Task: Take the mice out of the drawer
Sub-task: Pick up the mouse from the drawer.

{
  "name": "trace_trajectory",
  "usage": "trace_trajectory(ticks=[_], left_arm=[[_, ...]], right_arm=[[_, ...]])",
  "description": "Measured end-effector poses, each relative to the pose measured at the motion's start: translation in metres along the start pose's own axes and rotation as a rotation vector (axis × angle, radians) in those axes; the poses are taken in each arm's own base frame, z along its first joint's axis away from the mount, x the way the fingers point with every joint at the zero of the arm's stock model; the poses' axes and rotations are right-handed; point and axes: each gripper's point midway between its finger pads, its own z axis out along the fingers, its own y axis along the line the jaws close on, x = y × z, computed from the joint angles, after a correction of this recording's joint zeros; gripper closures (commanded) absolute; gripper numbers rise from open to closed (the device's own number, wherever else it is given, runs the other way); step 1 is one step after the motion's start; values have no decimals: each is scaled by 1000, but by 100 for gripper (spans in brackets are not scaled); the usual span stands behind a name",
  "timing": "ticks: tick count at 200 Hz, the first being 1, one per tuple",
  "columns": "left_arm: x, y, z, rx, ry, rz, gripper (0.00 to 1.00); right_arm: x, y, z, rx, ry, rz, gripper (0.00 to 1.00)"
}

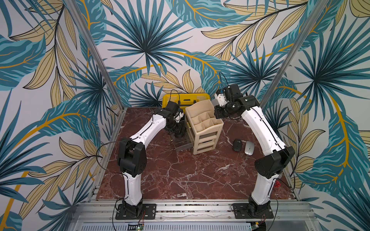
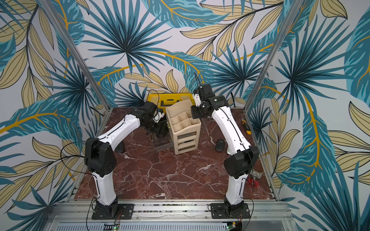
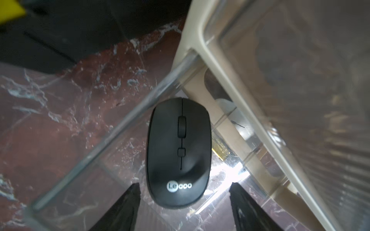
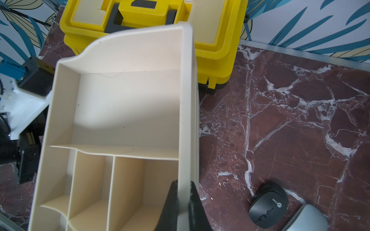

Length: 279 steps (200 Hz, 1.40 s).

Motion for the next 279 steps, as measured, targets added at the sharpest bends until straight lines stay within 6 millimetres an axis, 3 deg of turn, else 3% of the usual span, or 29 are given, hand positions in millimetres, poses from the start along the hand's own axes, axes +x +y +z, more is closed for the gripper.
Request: trace_trajectory(ticks=[34, 134, 168, 190, 237, 255, 279], left_arm=[[0, 5, 16, -7, 17, 60, 39], [-2, 8, 21, -6, 15, 110, 34], [-5, 8, 23, -3, 5, 111, 55], [-11, 9, 19, -6, -18, 109, 61], [-11, 9, 15, -9, -21, 105, 60], [-7, 7, 12, -2, -8, 112, 43], [-2, 7, 12, 2, 11, 114, 35]], right_arm=[[0, 1, 0, -2, 1, -2, 100], [0, 1, 1, 0, 4, -1, 100], [0, 1, 1, -1, 3, -1, 100], [0, 1, 1, 0, 4, -1, 100], [-1, 1, 1, -1, 3, -1, 100], [-1, 1, 1, -1, 3, -1, 100], [-1, 1, 1, -2, 3, -2, 100]])
